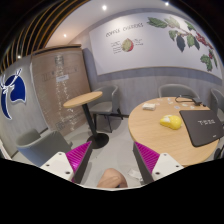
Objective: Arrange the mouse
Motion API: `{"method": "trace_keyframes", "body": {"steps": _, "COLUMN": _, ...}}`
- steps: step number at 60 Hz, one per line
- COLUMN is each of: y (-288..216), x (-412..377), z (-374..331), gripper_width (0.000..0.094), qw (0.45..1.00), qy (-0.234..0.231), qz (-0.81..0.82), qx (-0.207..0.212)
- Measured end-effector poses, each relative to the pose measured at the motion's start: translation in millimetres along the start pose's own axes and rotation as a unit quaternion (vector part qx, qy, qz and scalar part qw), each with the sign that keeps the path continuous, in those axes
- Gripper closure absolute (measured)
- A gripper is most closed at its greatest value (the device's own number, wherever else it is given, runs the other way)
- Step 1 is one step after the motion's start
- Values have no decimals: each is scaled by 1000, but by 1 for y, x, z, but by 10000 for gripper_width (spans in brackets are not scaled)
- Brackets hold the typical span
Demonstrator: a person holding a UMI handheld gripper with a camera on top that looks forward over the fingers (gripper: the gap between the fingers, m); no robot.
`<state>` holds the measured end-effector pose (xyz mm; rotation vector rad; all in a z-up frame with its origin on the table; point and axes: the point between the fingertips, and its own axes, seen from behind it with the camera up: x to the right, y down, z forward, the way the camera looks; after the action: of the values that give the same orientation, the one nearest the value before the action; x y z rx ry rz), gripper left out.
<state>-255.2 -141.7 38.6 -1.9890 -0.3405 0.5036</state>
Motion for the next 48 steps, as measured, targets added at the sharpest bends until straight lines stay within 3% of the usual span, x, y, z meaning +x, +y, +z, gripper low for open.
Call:
{"method": "trace_keyframes", "body": {"steps": 13, "y": 0, "x": 50, "z": -8, "gripper_width": 84, "qw": 999, "qy": 32, "qz": -21, "qx": -8}}
{"method": "trace_keyframes", "body": {"steps": 26, "y": 1, "x": 141, "z": -5, "gripper_width": 86, "qw": 995, "qy": 74, "qz": -18, "qx": -61}}
{"method": "trace_keyframes", "body": {"steps": 39, "y": -12, "x": 226, "z": 35, "gripper_width": 88, "qw": 986, "qy": 137, "qz": -35, "qx": -87}}
{"method": "trace_keyframes", "body": {"steps": 48, "y": -24, "x": 252, "z": 63, "gripper_width": 98, "qw": 983, "qy": 143, "qz": -62, "qx": -102}}
